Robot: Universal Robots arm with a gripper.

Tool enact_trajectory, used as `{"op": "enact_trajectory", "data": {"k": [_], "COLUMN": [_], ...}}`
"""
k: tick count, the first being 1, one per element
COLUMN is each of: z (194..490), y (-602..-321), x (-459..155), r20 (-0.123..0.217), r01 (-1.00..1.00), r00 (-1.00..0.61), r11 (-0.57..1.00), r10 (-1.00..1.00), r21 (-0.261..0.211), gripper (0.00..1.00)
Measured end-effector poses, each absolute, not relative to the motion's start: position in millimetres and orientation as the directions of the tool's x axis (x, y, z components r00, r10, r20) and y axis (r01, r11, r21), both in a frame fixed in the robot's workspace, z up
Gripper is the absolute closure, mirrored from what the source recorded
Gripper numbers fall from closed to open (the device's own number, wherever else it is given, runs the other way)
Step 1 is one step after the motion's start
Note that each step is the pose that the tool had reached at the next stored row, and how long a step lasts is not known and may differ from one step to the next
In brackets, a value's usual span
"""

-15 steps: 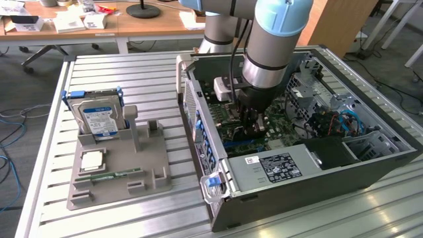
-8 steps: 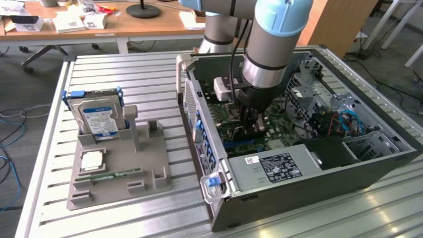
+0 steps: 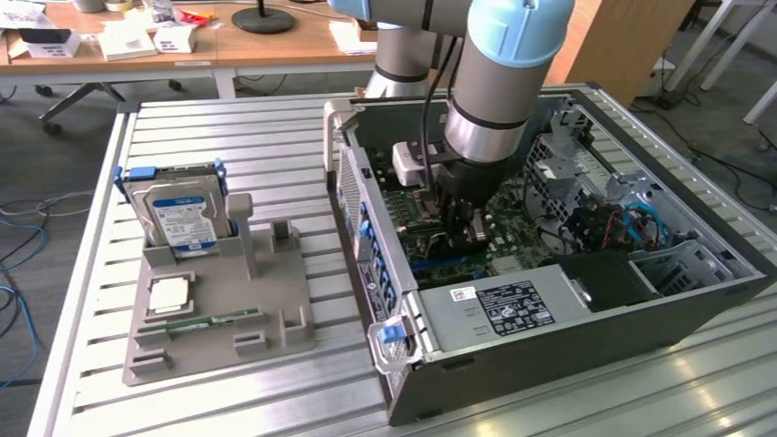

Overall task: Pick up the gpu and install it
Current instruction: 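Insert the gpu into the slot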

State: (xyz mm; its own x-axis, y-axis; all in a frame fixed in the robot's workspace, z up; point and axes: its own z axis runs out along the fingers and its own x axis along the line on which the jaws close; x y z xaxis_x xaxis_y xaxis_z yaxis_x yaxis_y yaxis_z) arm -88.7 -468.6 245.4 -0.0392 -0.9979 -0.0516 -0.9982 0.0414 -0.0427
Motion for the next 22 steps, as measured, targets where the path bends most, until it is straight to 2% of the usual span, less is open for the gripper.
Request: {"op": "enact_trajectory", "data": {"k": [22], "z": [247.0], "y": [-468.6], "x": [-88.9], "r20": [-0.056], "r01": [-0.998], "r00": [-0.039], "r11": [0.042], "r10": [-0.998], "r21": [-0.043], "gripper": [0.74]}}
